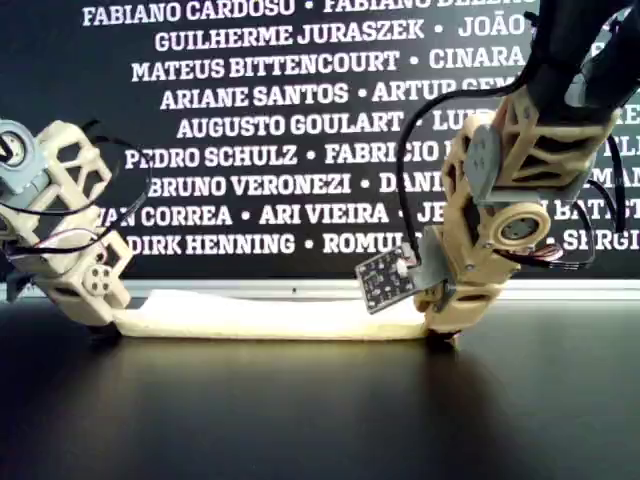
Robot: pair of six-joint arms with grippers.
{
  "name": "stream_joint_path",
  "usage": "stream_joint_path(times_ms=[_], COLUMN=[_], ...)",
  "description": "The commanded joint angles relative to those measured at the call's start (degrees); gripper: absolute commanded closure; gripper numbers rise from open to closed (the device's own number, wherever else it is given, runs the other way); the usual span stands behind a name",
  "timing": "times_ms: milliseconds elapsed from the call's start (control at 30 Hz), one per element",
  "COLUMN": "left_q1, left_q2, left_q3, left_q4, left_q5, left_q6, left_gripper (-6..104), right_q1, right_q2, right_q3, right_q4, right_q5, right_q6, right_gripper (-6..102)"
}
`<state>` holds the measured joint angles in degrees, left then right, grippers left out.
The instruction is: Fold a cloth
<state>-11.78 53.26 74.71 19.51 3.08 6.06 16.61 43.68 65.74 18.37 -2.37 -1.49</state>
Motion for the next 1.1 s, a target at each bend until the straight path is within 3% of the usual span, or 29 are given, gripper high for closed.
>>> stream_joint_path(times_ms=[0, 267, 333, 500, 967, 1067], left_q1=[-1.14, -1.14, -1.23, -1.32, -1.49, -3.52], left_q2=[1.05, 1.49, 3.6, 14.06, 38.41, 41.22], left_q3=[0.0, 0.44, 1.58, 12.39, 39.38, 42.63], left_q4=[-0.18, 1.05, 1.49, 5.36, 5.45, 5.45], left_q5=[0.44, 0.35, 0.35, 0.44, 0.53, 0.53], left_q6=[-0.44, -0.44, -0.44, 0.18, -0.44, -0.35], left_gripper=[100, 98, 98, 98, 98, 98], right_q1=[0.35, 0.35, 0.35, 0.35, 4.22, 5.01], right_q2=[3.25, 8.96, 13.89, 24.61, 43.68, 48.43], right_q3=[-3.16, 2.64, 8.17, 21.09, 47.02, 52.21], right_q4=[-2.46, -2.46, -2.46, -2.46, -2.46, -2.46], right_q5=[-0.35, -0.44, -0.44, -0.44, -0.35, -0.09], right_q6=[0.09, 0.18, -0.53, -0.62, 0.0, -0.53], right_gripper=[97, 97, 97, 97, 97, 97])
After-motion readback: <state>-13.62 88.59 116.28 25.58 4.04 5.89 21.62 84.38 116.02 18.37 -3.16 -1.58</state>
